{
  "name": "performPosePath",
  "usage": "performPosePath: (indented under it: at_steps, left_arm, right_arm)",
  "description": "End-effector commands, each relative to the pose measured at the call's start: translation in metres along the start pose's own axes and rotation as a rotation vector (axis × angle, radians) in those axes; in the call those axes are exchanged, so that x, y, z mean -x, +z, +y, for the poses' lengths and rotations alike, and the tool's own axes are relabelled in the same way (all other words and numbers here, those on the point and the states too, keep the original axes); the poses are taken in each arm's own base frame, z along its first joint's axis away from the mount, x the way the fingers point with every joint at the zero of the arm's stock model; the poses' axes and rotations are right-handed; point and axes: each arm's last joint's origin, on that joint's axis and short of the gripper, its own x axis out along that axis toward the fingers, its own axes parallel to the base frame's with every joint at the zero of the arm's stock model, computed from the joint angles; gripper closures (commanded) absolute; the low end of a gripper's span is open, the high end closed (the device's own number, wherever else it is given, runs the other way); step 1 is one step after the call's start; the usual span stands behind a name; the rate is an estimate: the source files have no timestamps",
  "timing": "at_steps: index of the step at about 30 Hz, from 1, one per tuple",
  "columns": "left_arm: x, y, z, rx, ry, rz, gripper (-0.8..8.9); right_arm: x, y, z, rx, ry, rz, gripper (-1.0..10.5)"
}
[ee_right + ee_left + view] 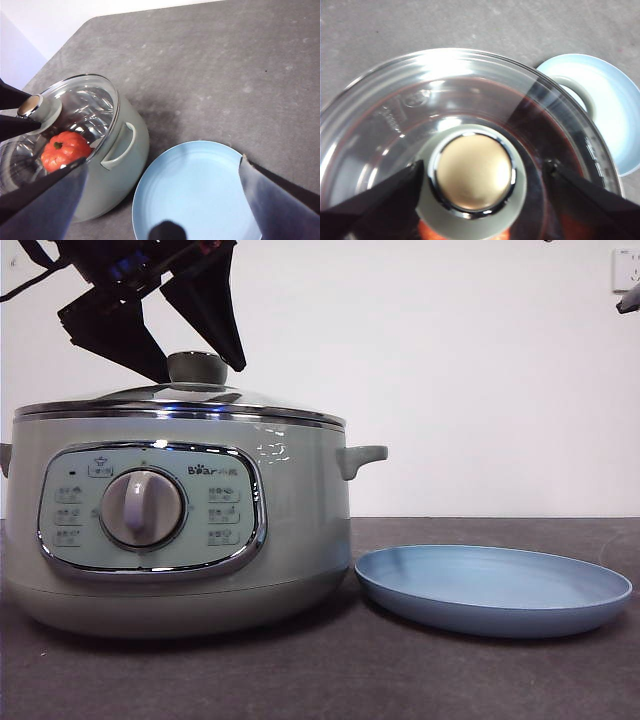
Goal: Take the pumpkin out from the steamer,put the pumpkin in the blue plate,close the lid
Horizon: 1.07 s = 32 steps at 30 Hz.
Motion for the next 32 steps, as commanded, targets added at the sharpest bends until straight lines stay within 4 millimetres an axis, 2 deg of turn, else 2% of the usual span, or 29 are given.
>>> performPosePath:
  at_steps: [1, 4, 11, 16, 22, 28, 32]
  left_arm:
    - [-0.002, 0.000, 0.001, -0.014, 0.015, 0.005, 6.26]
    - [-0.002, 0.000, 0.001, -0.044, 0.015, 0.003, 8.35]
    - [-0.001, 0.002, 0.000, -0.059, 0.017, -0.019, 8.22]
    - [0.011, 0.005, -0.001, -0.065, 0.026, -0.071, 8.22]
    - [0.052, 0.010, -0.005, -0.090, 0.072, -0.216, 8.22]
    - [0.110, 0.006, -0.008, -0.088, 0.197, -0.382, 8.22]
    - [0.148, -0.004, -0.010, -0.074, 0.257, -0.488, 8.22]
  right_arm:
    - [0.000, 0.001, 0.001, 0.012, 0.000, -0.004, 4.4]
    - [0.000, 0.001, 0.001, 0.012, 0.000, -0.003, 4.4]
    - [0.000, 0.001, 0.001, 0.013, 0.001, -0.005, 4.5]
    - [0.000, 0.001, 0.001, -0.015, 0.001, -0.005, 4.5]
    - [0.000, 0.004, 0.001, -0.011, 0.012, -0.032, 4.5]
    - [-0.002, 0.012, 0.007, 0.003, 0.042, -0.062, 4.4]
    - [-0.014, 0.024, 0.020, 0.048, 0.113, -0.039, 4.4]
